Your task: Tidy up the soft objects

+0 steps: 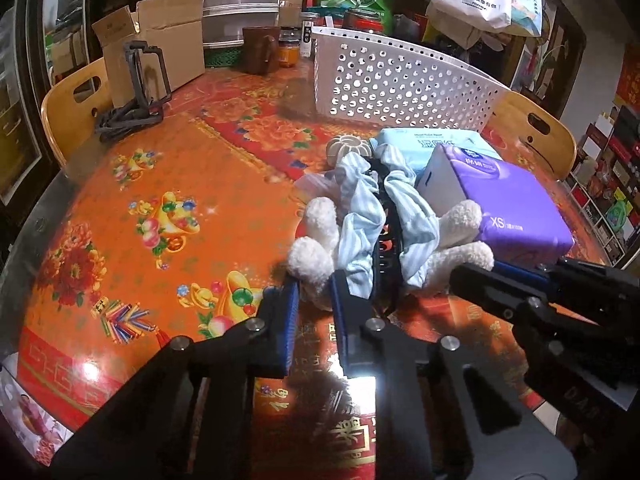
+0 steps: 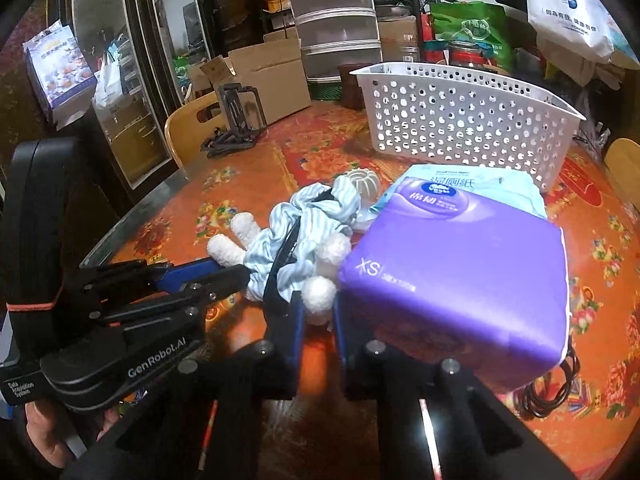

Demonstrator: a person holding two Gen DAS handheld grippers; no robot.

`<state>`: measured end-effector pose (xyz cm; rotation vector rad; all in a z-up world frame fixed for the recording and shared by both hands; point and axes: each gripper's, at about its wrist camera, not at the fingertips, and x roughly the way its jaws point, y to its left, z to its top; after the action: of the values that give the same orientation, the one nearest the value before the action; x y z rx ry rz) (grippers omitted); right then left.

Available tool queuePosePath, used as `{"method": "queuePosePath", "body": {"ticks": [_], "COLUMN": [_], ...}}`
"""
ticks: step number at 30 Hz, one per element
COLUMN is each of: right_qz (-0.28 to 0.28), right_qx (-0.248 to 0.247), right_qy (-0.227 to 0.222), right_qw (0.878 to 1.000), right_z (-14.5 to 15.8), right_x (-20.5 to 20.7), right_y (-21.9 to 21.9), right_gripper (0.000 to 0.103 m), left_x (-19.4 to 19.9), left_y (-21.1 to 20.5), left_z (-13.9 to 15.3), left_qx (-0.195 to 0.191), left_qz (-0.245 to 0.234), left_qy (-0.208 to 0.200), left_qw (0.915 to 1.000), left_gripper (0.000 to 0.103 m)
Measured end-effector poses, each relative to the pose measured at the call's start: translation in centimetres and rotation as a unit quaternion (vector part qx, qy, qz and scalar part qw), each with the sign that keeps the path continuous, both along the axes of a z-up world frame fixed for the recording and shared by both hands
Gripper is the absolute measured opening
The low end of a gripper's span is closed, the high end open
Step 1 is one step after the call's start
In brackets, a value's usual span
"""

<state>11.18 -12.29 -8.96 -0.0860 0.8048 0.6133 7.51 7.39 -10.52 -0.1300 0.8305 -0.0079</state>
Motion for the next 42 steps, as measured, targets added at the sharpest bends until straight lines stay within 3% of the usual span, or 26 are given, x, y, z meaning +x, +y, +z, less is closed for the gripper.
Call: {"method": "queuePosePath", "body": {"ticks": [14,30,34,42], "right_qz": [0.015,0.037,0.043,0.049], "right_qx": [0.006,0.020,0.021,0.032], "right_qy": [-0.019,-0.062,-0.071,-0.077], "right_qw": [1.000,0.997,0.996,0.995], "right_z": [1.0,4.8,5.8,7.4], "right_x": [-0.7,-0.9,-0.6,0.5], "right_y": [-0.1,-0.3,-0.4,-1.2], "right_gripper": [0.012,0.011,0.010,0.010], "left_x": [-1.3,-2.6,-2.2,-1.5], "left_y": [0.4,-0.8,-0.8,-0.8], "left_z": [1.4,6.3,7.4,7.8], "left_qx": [-0.017,-0.007,-0.012,-0.021], "left_qz": [-0.003,-0.014,-0.015,-0.013], "left_qy": [-0.020,-0.063,-0.070,-0.070], "left_qw": [0.9996,0.9979,0.9974,0.9972], "left_gripper": [0.010,0.006,0.000,0.000]}}
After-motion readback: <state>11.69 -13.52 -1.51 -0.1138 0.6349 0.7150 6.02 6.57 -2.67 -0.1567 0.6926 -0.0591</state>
